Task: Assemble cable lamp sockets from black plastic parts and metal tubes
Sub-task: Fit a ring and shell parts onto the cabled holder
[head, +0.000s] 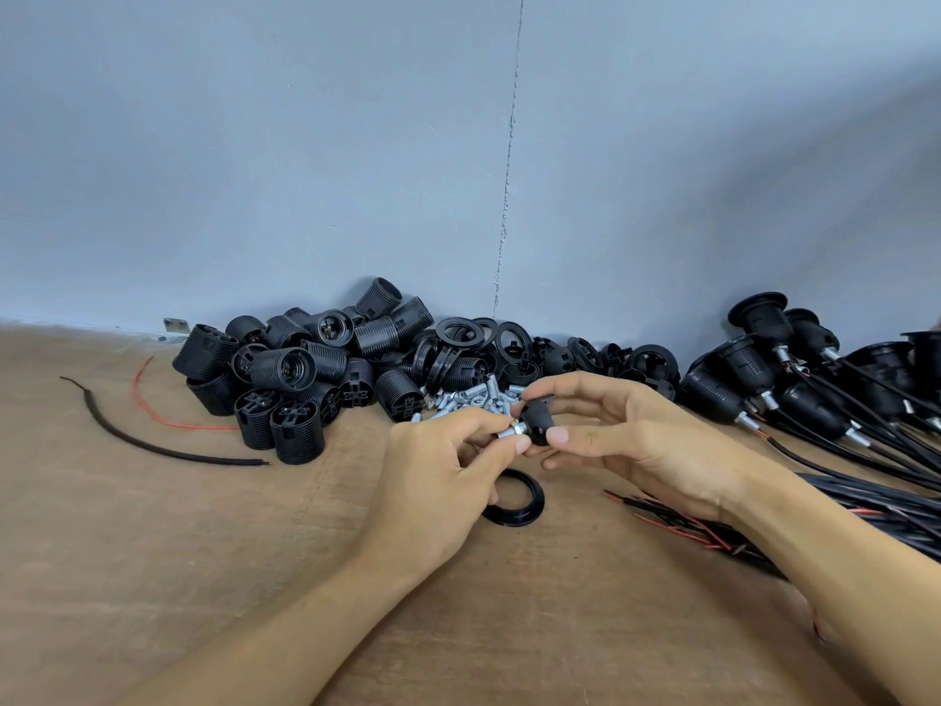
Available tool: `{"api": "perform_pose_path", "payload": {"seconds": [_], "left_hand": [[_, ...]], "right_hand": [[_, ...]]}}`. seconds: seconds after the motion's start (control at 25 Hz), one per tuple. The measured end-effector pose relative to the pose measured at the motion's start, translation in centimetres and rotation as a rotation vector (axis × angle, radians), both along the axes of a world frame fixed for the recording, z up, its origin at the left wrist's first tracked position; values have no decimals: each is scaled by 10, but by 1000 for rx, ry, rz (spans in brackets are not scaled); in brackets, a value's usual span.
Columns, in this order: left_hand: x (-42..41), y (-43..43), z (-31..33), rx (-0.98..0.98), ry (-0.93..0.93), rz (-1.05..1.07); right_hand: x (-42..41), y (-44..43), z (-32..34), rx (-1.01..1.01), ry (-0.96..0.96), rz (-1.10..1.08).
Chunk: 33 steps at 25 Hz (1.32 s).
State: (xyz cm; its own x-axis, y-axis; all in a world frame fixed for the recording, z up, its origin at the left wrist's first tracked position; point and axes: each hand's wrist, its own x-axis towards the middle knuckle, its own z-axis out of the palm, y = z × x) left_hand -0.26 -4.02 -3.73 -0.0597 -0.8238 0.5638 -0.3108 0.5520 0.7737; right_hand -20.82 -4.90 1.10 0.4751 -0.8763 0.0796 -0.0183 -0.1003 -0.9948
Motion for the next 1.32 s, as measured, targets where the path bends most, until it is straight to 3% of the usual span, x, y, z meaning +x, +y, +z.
{"api": "perform_pose_path", "payload": {"seconds": [0.32,0.6,0.8,0.92,1.12,1.32], "left_hand": [[0,3,2,-36,-32,-12],[0,3,-1,-62,7,-9],[-1,1,0,-29,35,19],[-1,2,0,-45,30,6],[-1,5,1,-52,-4,-13],[0,5,1,-55,-9,-3]], "right_hand": [[7,5,4,30,164,-122],[10,5,2,144,173,-167],[3,5,5,120,156,-37],[6,5,3,135,210,-83],[13,5,0,46,69,-130],[12,6,1,-28,140,-142]]}}
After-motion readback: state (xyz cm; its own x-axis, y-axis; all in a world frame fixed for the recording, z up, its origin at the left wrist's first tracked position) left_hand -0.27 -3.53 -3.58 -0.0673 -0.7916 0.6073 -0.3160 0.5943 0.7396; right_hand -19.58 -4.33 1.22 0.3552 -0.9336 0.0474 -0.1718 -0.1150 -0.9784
